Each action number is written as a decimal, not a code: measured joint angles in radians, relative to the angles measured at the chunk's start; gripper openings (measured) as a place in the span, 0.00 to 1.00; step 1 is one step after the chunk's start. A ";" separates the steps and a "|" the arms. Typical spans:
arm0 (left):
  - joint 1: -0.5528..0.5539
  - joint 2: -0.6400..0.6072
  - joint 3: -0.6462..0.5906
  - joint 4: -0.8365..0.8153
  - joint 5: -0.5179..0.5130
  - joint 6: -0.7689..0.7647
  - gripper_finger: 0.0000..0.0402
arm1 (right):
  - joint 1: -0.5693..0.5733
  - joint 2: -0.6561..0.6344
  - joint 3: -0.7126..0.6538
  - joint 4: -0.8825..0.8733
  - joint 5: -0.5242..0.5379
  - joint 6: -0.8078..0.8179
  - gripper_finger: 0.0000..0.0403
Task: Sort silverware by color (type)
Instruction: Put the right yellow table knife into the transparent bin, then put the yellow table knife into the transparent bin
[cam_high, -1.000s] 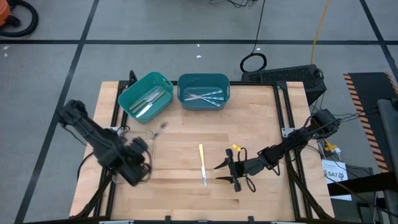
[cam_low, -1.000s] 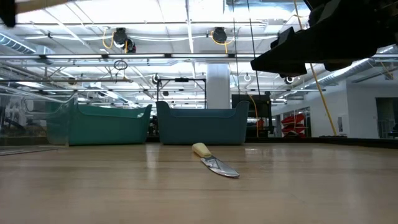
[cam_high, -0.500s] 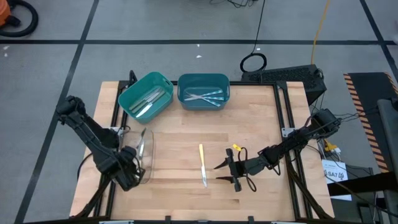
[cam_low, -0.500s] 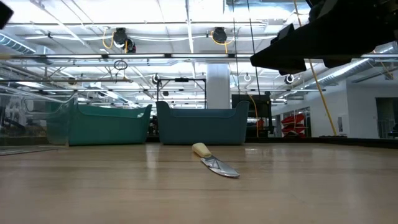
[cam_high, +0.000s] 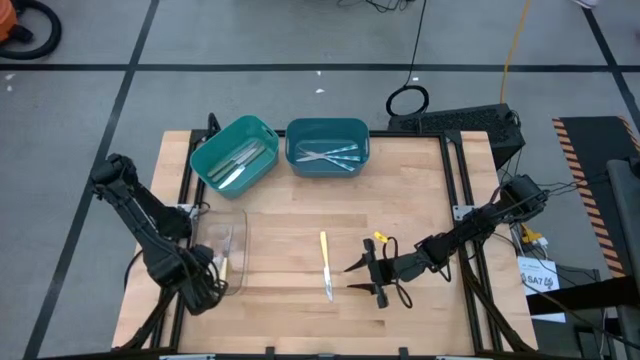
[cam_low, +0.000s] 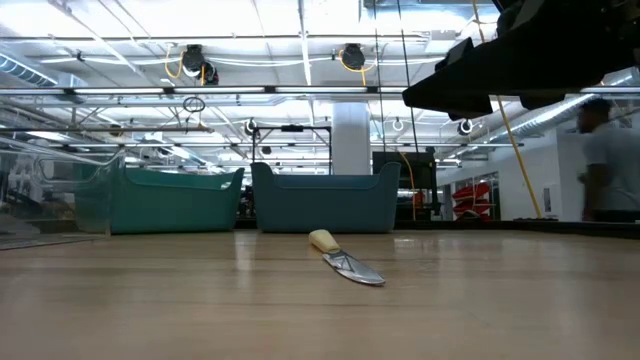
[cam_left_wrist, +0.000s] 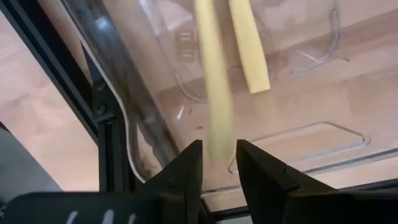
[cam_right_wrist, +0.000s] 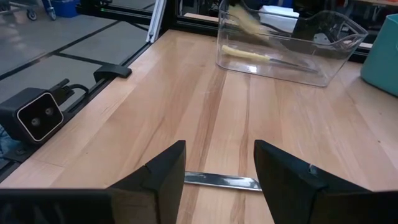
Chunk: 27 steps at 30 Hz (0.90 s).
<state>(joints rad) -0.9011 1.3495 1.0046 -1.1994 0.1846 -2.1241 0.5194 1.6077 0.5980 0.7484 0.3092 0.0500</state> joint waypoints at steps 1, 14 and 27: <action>-0.002 0.000 0.000 0.000 0.000 0.000 0.26 | 0.000 0.000 0.000 0.000 0.000 -0.003 0.45; -0.001 0.000 0.000 -0.009 -0.170 0.095 0.27 | 0.000 0.000 0.000 0.000 0.000 0.001 0.45; 0.031 0.001 0.000 -0.012 -0.386 0.231 0.27 | -0.002 0.000 0.000 0.000 0.002 0.017 0.45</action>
<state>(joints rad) -0.8703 1.3502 1.0046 -1.2118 -0.2017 -1.8928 0.5173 1.6073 0.5980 0.7483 0.3107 0.0669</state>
